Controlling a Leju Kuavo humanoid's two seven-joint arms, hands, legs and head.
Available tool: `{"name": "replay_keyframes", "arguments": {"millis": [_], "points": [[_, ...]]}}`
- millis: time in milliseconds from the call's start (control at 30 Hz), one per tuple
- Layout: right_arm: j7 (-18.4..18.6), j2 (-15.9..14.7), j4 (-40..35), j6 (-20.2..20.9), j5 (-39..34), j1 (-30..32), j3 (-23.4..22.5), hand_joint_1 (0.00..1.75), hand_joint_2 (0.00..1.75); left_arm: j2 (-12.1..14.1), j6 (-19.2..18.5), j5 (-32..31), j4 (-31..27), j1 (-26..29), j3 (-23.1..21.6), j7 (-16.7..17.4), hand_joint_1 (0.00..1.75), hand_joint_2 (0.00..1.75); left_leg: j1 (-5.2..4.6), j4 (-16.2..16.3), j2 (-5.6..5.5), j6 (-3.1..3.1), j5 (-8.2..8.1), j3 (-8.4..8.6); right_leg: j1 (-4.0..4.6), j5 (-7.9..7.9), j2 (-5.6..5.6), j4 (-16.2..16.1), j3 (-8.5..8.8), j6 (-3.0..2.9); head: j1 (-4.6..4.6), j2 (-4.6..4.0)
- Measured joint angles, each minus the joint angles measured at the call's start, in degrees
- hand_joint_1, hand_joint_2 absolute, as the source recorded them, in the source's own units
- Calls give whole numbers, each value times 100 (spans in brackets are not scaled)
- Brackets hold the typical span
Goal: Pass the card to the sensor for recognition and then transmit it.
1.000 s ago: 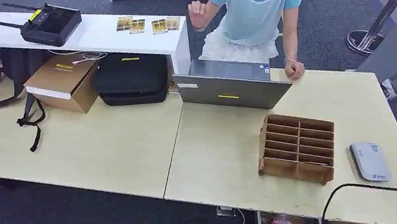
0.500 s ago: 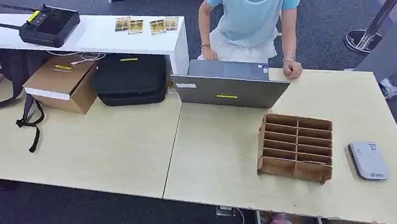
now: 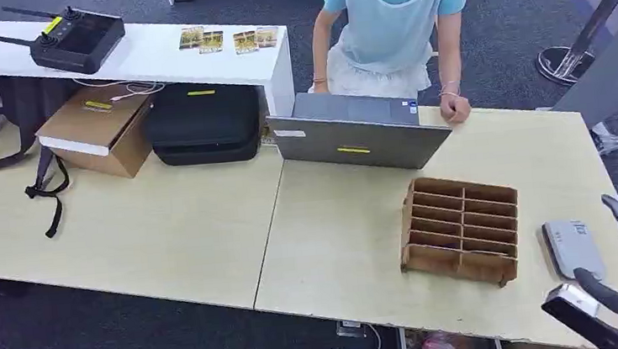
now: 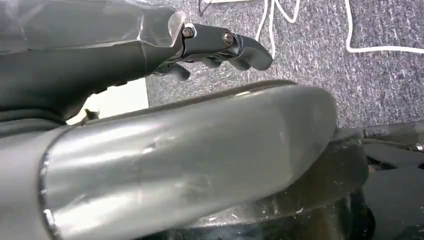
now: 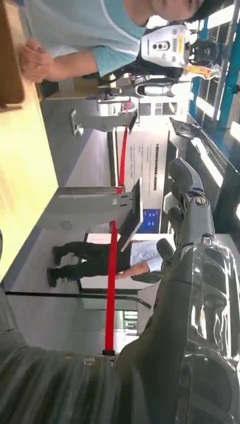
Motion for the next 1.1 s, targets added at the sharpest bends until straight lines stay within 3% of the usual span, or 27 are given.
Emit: {"name": "replay_keyframes", "arguments": {"millis": [333,1100], "points": [[462,381,536,-201,617,-240,582,0,175,2,0,-83,0,0,0,7,0,0,0,-1,-1,-1,1,1,-1,0,-2,2,1,0,2,0],[656,1012,1373,-123,765,-676,1189,0,175,7,0,-142,0,-2,0,109,0,0,0,-1,0,-2,2,2,-1,0,-1,3,2,0,0,0]]}}
